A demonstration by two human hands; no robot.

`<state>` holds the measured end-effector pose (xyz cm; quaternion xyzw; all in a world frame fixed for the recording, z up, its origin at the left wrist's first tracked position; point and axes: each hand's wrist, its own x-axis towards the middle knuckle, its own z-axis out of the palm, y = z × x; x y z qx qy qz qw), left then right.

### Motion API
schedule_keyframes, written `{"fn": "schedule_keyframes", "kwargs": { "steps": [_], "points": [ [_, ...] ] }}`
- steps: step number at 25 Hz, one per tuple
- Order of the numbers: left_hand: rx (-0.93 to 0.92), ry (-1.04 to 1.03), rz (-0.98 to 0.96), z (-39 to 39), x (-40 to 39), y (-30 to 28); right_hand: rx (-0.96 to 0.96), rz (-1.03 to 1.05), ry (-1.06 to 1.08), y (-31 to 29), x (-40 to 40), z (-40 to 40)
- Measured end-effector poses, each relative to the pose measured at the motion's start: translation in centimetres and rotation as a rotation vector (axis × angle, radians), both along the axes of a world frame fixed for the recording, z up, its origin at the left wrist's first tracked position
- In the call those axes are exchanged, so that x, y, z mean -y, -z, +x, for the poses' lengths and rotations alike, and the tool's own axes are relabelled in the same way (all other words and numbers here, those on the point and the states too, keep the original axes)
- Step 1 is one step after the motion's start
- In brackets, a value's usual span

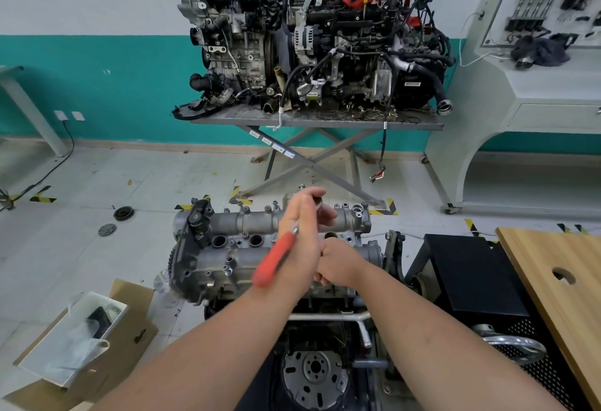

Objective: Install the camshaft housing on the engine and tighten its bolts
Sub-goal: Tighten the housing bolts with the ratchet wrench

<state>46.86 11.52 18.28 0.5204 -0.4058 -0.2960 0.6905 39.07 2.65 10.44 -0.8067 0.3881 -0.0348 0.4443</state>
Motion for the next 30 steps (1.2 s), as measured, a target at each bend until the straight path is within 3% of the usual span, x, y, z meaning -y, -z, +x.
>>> {"fn": "schedule_keyframes", "kwargs": {
  "steps": [4, 6, 9, 13, 17, 20, 23, 26, 27, 28, 29, 30],
  "points": [
    [-0.373, 0.108, 0.162, 1.1, 0.7, -0.9, 0.003, 0.038, 0.019, -0.1, 0.1, -0.1],
    [-0.431, 0.15, 0.232, 2.1, 0.9, -1.5, -0.009, 0.042, 0.021, -0.1, 0.1, -0.1],
    [-0.371, 0.186, 0.395, 2.9, 1.3, -3.1, -0.025, 0.037, 0.042, -0.1, -0.1, 0.0],
    [0.149, 0.263, 0.621, 3.1, 1.7, -5.8, -0.014, 0.038, 0.023, -0.2, 0.1, -0.1],
    [0.931, 0.303, 0.721, 2.9, 2.2, -8.5, -0.036, 0.005, 0.042, 0.0, -0.2, 0.3],
    [1.482, 0.329, 0.558, 2.4, 1.4, -8.1, -0.075, -0.019, 0.033, -0.3, -0.2, 0.0],
    [1.751, 0.138, 0.099, 2.7, 0.2, -5.4, -0.131, 0.117, 0.077, -0.8, -0.4, 0.7],
    [1.588, -0.126, -0.209, 2.9, -0.5, -2.4, -0.149, 0.03, 0.38, -0.4, 1.2, -1.6],
    [1.455, -0.147, -0.202, 2.6, -0.7, -1.7, -0.074, -0.169, 0.258, -0.4, 1.6, -1.5],
    [1.294, -0.137, -0.164, 2.1, -0.7, -1.0, 0.043, -0.089, 0.132, 0.0, 2.4, -2.0],
    [1.102, -0.089, -0.108, 1.7, -0.7, -0.6, -0.035, -0.241, 0.117, 1.5, 1.2, -0.4],
    [0.898, -0.028, -0.059, 1.5, -0.6, -0.2, -0.051, -0.147, 0.104, 0.5, 0.4, 0.3]
  ]
}}
